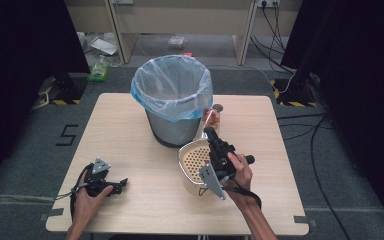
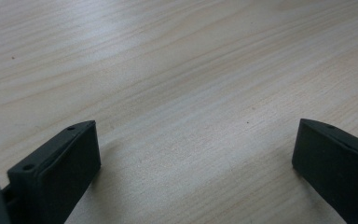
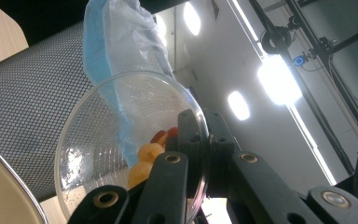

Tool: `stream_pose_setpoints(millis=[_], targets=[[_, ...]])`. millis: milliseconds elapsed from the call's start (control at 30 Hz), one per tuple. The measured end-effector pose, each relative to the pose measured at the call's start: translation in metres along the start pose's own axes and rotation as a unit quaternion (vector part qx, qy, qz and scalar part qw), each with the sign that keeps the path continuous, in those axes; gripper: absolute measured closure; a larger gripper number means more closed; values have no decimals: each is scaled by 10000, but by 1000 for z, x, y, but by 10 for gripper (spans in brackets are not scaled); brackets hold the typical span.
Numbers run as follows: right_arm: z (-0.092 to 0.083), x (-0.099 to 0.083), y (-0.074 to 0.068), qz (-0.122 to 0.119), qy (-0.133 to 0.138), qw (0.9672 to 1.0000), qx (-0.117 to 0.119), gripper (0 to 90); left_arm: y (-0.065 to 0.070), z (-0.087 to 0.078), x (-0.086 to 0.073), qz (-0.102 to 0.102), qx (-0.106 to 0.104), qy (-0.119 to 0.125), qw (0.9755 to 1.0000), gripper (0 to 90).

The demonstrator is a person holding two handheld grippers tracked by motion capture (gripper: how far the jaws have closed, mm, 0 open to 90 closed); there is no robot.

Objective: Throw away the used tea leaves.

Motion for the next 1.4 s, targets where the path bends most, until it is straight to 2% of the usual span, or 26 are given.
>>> stream_pose_setpoints(millis=[67, 200, 233, 300, 333, 433, 467, 500, 533, 567, 600, 633, 667, 733, 767, 833, 900, 967, 1000, 1067, 1133, 1200, 1233, 1300, 1400], targets=[[-2, 2, -1, -145, 51, 9999, -8, 878, 0, 0, 0, 9, 9, 4, 10000, 0], [-1, 5, -3, -145, 88, 9998, -73, 878, 0, 0, 0, 2, 1, 1, 10000, 0], [0, 3, -4, -250, 81, 9996, -47, 878, 0, 0, 0, 8, 7, 2, 10000, 0], [1, 0, -8, -194, 59, 9998, -45, 879, 0, 0, 0, 20, 22, 14, 10000, 0], [1, 0, -9, -313, 107, 9994, -81, 879, 0, 0, 0, 18, 14, 5, 10000, 0], [2, 0, -10, -295, 118, 9994, -123, 879, 1, 0, 0, 30, 36, 26, 10000, 0], [4, -1, -10, -390, 81, 9991, -134, 879, 1, -1, 0, 52, 61, 33, 10000, 0], [4, -1, -10, -300, 57, 9994, -134, 879, 1, -1, 0, 61, 65, 39, 10000, 0], [2, 2, -8, -384, 204, 9988, -207, 880, 1, 0, 0, 40, 51, 31, 10000, 0], [6, -2, -9, -604, 28, 9980, -184, 879, 0, 0, 0, 23, 33, 19, 10000, 0], [6, -2, -9, -604, 28, 9980, -184, 879, 0, 0, 0, 23, 33, 19, 10000, 0], [5, -3, -10, -483, 33, 9986, -216, 880, 1, 0, 0, 32, 43, 28, 10000, 0], [2, 1, -10, -733, 196, 9966, -304, 880, 1, -1, 0, 42, 53, 32, 10000, 1], [5, -2, -12, -788, 46, 9965, -257, 879, 0, 0, 0, 16, 24, 13, 10000, 0], [4, 0, -14, -922, 126, 9952, -299, 879, 0, 0, 0, 4, 13, 6, 10000, 1], [5, -2, -14, -962, 64, 9950, -281, 879, 1, 0, 0, 38, 44, 25, 10000, 1], [5, -1, -13, -951, 122, 9950, -292, 879, 0, 0, 0, 13, 16, 4, 10000, 0], [7, -5, -13, -817, 3, 9963, -272, 879, 0, 0, 0, 9, 17, 7, 10000, 1], [5, -4, -12, -890, 64, 9955, -310, 879, 0, 0, 0, 21, 31, 19, 10000, 0], [6, -5, -11, -836, -2, 9961, -288, 879, 0, 0, 0, 2, 10, 4, 10000, 0], [5, -4, -6, -924, 91, 9951, -345, 879, 0, 0, 0, -11, -2, 0, 10000, 0], [5, -6, -6, -684, 30, 9970, -366, 879, 0, 0, 0, 20, 29, 18, 10000, 1], [3, -3, -5, -754, 107, 9963, -406, 879, 0, 0, 0, 15, 19, 5, 10000, 0], [4, -4, -3, -903, 42, 9952, -387, 879, 0, 0, 0, -13, -1, 3, 10000, 1], [3, -4, 2, -748, 62, 9963, -423, 879, 0, 0, 0, 26, 34, 19, 10000, 1]])
Point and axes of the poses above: each handheld gripper's, and its own axes: z roughly forward along the jaws, x roughly out of its top, y roughly to its right, the point moved 4 cm from there along z, roughly forward along the jaws, and after that the axes turned 3 degrees about x, right-handed, at the moved point
